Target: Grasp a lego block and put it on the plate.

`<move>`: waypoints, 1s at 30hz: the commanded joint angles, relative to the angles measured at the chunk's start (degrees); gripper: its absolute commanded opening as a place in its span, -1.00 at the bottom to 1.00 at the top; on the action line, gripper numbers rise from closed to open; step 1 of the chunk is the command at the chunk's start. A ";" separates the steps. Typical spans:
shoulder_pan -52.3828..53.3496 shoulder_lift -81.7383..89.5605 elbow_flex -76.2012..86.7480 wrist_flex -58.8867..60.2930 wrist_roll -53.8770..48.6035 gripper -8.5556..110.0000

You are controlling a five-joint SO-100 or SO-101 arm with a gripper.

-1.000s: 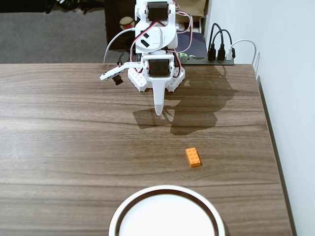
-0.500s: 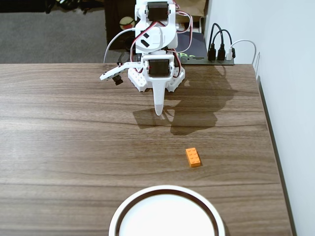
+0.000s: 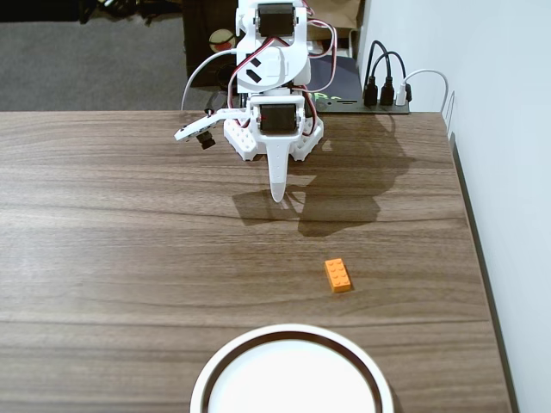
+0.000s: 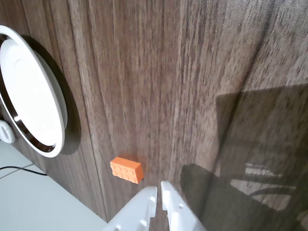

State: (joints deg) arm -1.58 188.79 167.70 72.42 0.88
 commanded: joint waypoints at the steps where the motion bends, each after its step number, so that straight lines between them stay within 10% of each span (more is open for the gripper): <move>1: 0.18 -0.18 -0.26 0.18 0.18 -0.85; 30: 2.72 -6.15 -2.29 -2.72 0.70 -0.85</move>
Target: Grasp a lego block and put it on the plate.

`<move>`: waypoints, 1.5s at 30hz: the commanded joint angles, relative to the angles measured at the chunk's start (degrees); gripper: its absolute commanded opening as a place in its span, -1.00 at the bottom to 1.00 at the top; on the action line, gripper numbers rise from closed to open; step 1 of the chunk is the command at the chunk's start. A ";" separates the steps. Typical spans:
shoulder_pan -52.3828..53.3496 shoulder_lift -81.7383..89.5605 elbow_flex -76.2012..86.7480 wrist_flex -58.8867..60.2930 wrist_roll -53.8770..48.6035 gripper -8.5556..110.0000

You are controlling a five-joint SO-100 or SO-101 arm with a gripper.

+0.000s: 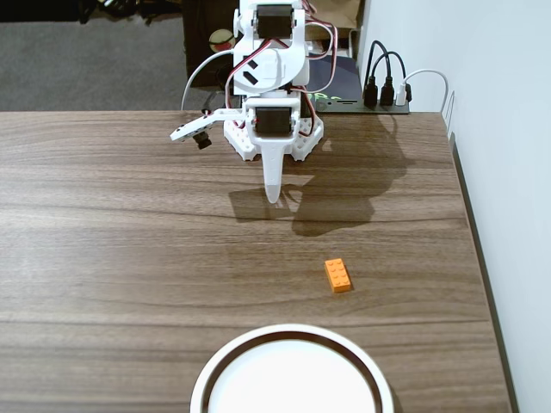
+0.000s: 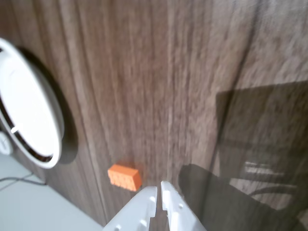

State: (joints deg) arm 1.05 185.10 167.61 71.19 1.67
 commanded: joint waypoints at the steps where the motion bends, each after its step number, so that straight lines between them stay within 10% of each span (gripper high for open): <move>1: 0.18 -4.22 -2.81 -2.46 -0.18 -0.85; 17: 0.44 -29.27 -18.54 -8.88 -12.39 -0.85; 45: -4.75 -64.86 -41.40 -6.86 -76.20 -0.84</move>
State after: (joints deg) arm -2.46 121.20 129.99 62.75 -69.96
